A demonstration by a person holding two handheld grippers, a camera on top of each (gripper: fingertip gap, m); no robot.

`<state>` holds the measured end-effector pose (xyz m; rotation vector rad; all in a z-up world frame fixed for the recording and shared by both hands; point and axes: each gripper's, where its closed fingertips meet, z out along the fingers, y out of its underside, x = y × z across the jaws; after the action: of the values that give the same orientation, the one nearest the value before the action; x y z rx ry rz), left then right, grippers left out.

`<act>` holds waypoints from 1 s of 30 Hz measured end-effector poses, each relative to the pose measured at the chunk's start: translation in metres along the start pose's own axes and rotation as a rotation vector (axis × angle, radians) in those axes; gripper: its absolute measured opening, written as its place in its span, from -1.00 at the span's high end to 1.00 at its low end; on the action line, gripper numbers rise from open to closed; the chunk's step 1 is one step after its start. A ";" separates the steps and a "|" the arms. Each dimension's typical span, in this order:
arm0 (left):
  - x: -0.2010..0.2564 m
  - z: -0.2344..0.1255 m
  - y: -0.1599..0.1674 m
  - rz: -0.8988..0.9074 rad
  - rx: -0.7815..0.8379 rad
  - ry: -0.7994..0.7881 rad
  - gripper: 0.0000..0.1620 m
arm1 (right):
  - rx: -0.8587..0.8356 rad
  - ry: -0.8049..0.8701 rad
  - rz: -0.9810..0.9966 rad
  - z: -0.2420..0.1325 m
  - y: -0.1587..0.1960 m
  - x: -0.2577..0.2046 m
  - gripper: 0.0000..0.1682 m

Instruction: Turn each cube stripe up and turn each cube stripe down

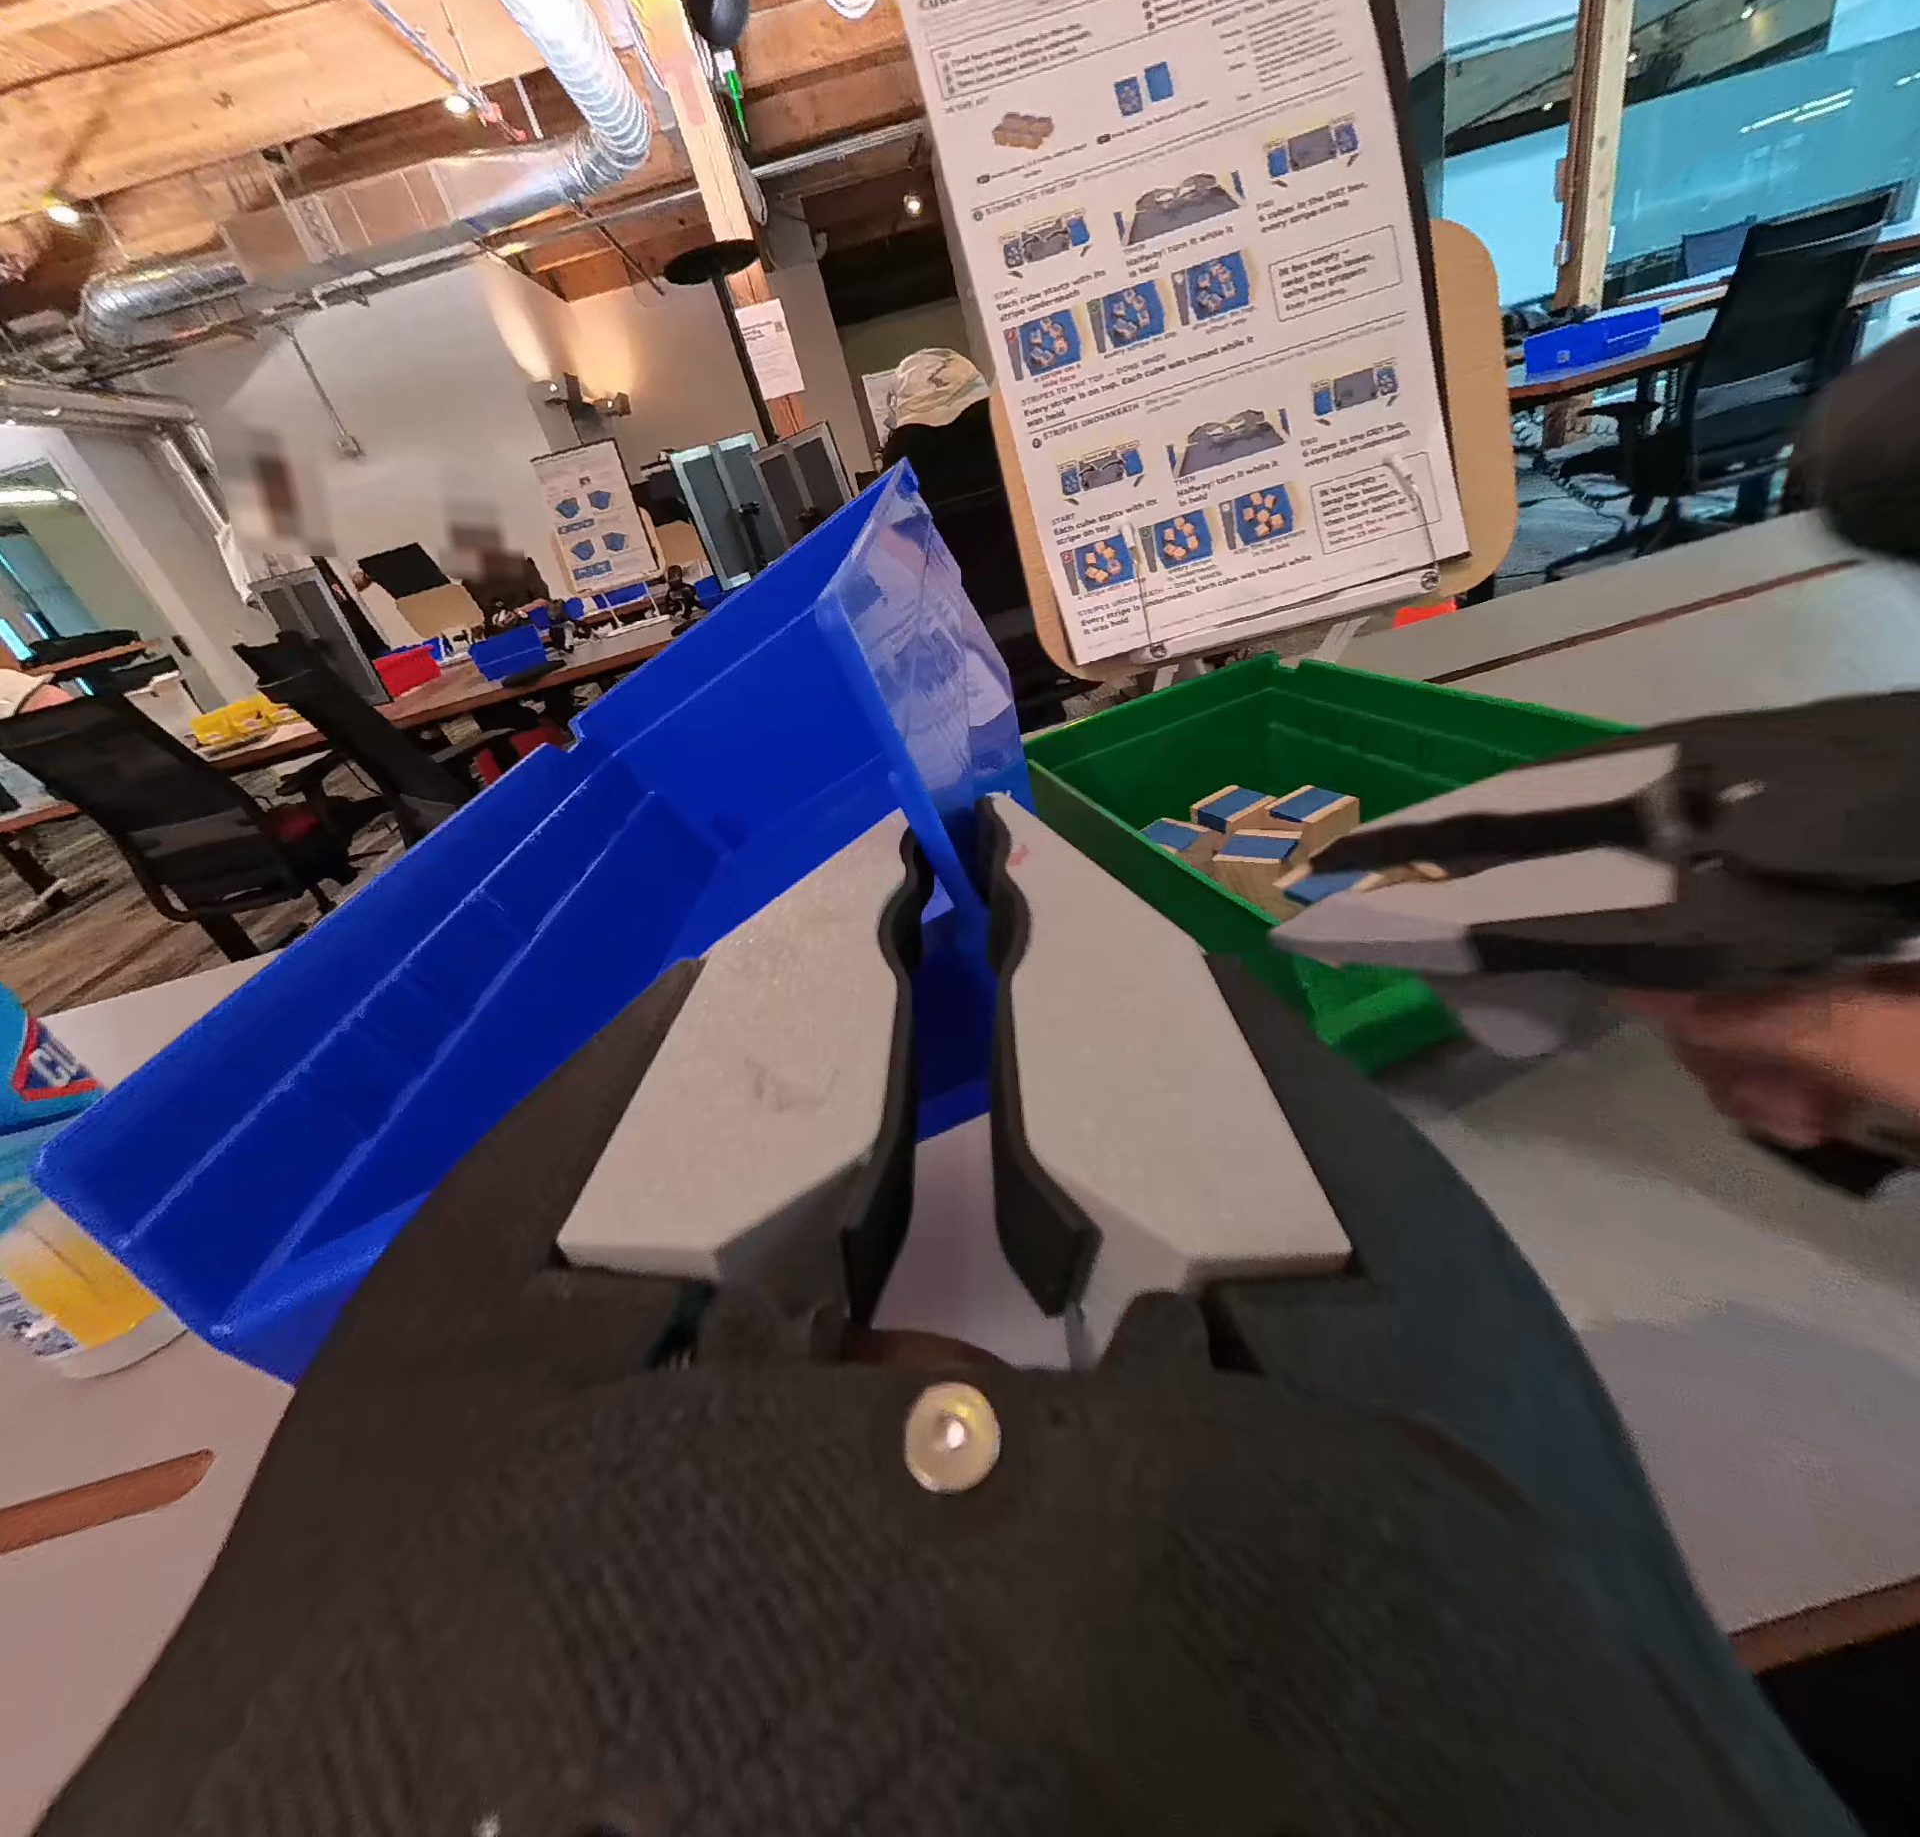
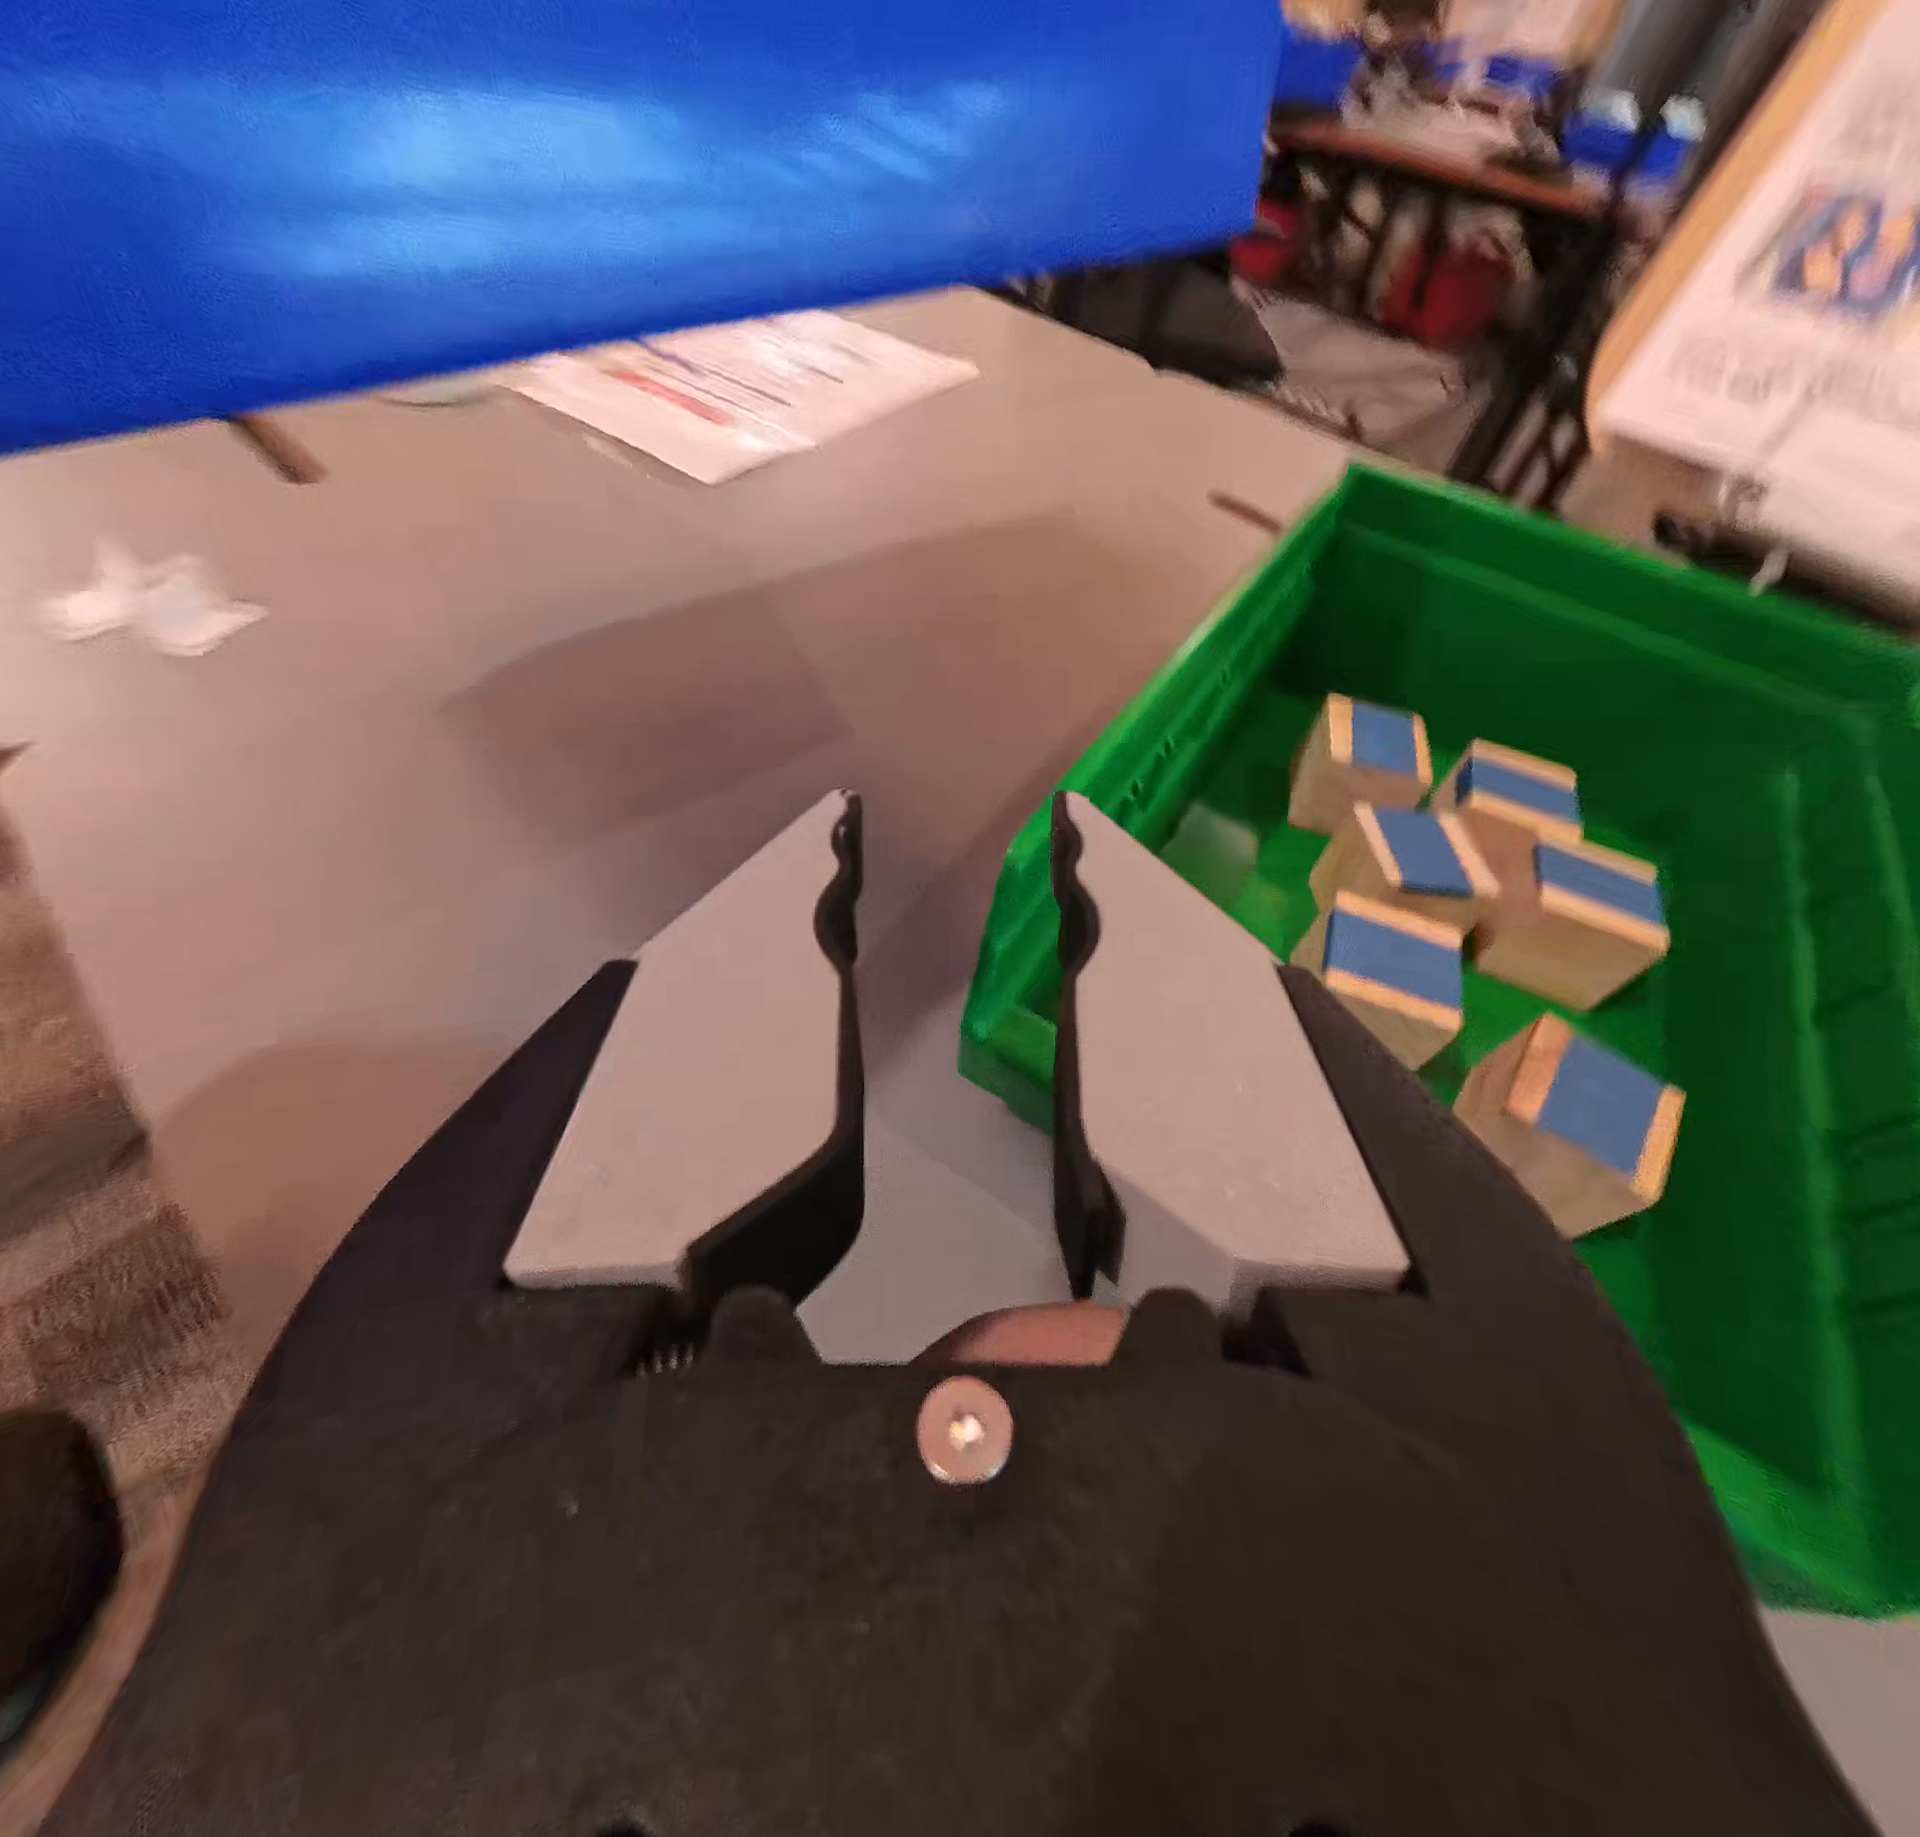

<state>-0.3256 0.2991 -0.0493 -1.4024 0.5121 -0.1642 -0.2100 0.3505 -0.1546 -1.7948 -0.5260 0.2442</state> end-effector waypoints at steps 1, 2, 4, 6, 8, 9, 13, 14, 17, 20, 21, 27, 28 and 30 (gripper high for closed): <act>-0.002 -0.001 0.002 -0.004 0.002 -0.003 0.94 | 0.029 -0.029 -0.051 -0.016 -0.007 0.000 0.60; -0.004 -0.003 0.004 -0.005 0.004 -0.004 0.94 | 0.062 -0.033 -0.096 -0.033 -0.013 0.006 0.65; -0.007 -0.007 0.006 -0.009 0.008 -0.003 0.94 | 0.119 -0.011 -0.160 -0.068 -0.018 0.035 0.80; -0.009 -0.009 0.005 -0.005 0.006 0.005 0.94 | 0.141 0.020 -0.157 -0.101 -0.014 0.081 1.00; -0.010 -0.012 0.002 0.003 0.015 0.013 0.94 | 0.141 0.044 -0.101 -0.125 -0.002 0.135 1.00; -0.009 -0.014 0.001 0.004 0.024 0.014 0.94 | 0.123 0.056 -0.066 -0.132 0.008 0.163 1.00; -0.005 -0.015 -0.002 0.016 0.025 0.024 0.94 | -0.065 -0.035 -0.033 -0.120 0.073 0.218 1.00; -0.003 -0.015 -0.003 0.012 0.028 0.027 0.94 | -0.105 -0.052 -0.041 -0.112 0.087 0.223 1.00; 0.003 -0.014 -0.009 -0.009 0.040 0.046 0.94 | -0.171 -0.008 -0.050 -0.084 0.108 0.241 1.00; 0.009 -0.013 -0.013 -0.024 0.053 0.060 0.94 | -0.193 -0.010 -0.029 -0.045 0.114 0.246 1.00; 0.011 -0.013 -0.014 -0.023 0.055 0.062 0.94 | -0.211 -0.009 -0.027 -0.030 0.117 0.247 1.00; 0.021 -0.017 -0.019 -0.013 0.066 0.079 0.94 | -0.264 -0.116 0.007 0.038 0.115 0.209 1.00; 0.022 -0.018 -0.021 -0.015 0.070 0.080 0.94 | -0.250 -0.127 0.008 0.047 0.108 0.200 1.00; 0.025 -0.018 -0.024 -0.014 0.081 0.080 0.94 | -0.221 -0.150 0.009 0.067 0.094 0.178 1.00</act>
<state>-0.3069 0.2686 -0.0332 -1.3248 0.5564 -0.2509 -0.0615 0.4726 -0.2453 -2.0040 -0.6732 0.3399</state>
